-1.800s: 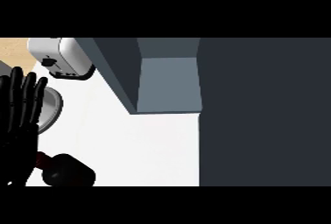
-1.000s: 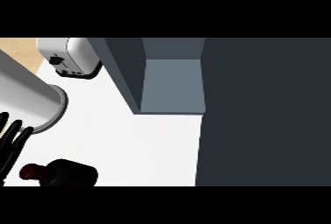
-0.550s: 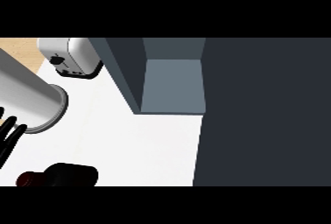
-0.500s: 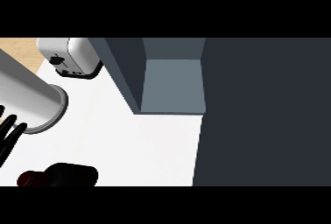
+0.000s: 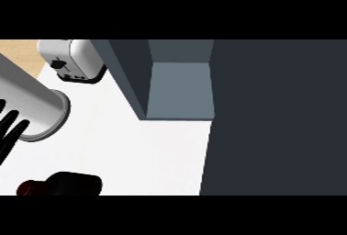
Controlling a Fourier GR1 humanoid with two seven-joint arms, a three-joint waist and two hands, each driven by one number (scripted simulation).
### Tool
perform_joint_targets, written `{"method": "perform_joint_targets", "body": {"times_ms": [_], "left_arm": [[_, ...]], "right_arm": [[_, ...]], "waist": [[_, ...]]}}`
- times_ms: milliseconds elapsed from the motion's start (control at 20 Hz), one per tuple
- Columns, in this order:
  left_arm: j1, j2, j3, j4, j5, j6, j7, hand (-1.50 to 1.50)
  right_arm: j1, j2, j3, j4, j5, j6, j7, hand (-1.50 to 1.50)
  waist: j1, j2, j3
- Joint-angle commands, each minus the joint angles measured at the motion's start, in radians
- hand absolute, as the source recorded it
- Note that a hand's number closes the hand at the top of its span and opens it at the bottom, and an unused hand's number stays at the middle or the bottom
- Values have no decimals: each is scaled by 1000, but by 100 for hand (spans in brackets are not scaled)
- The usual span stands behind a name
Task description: Pick up the wine, place it into the cabinet and close the cabinet
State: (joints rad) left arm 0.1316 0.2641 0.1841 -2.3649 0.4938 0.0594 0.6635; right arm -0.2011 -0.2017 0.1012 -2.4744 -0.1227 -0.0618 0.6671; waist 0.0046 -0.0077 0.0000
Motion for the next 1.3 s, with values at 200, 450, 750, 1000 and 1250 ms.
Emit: {"method": "perform_joint_targets", "body": {"times_ms": [200,450,750,1000,1250], "left_arm": [[32,-36,-30,-140,-21,22,19,-150],[-35,-28,5,-69,-53,62,2,-150],[-15,-7,61,24,-27,-5,-48,-150],[104,-75,-4,36,-110,-74,-159,-150],[141,-89,-17,115,-156,-134,-229,-150]], "right_arm": [[-164,-33,-52,-106,-48,-63,226,-150],[-197,-58,-118,-147,-111,-61,299,-150],[-281,-67,-141,-138,-92,-80,345,-150],[-314,-75,-176,-110,-123,-66,348,-150],[-348,-66,-99,-164,-73,-100,443,-150]], "waist": [[2,2,-1],[-7,2,0],[-8,4,0],[-4,4,0],[-10,2,-1]]}}
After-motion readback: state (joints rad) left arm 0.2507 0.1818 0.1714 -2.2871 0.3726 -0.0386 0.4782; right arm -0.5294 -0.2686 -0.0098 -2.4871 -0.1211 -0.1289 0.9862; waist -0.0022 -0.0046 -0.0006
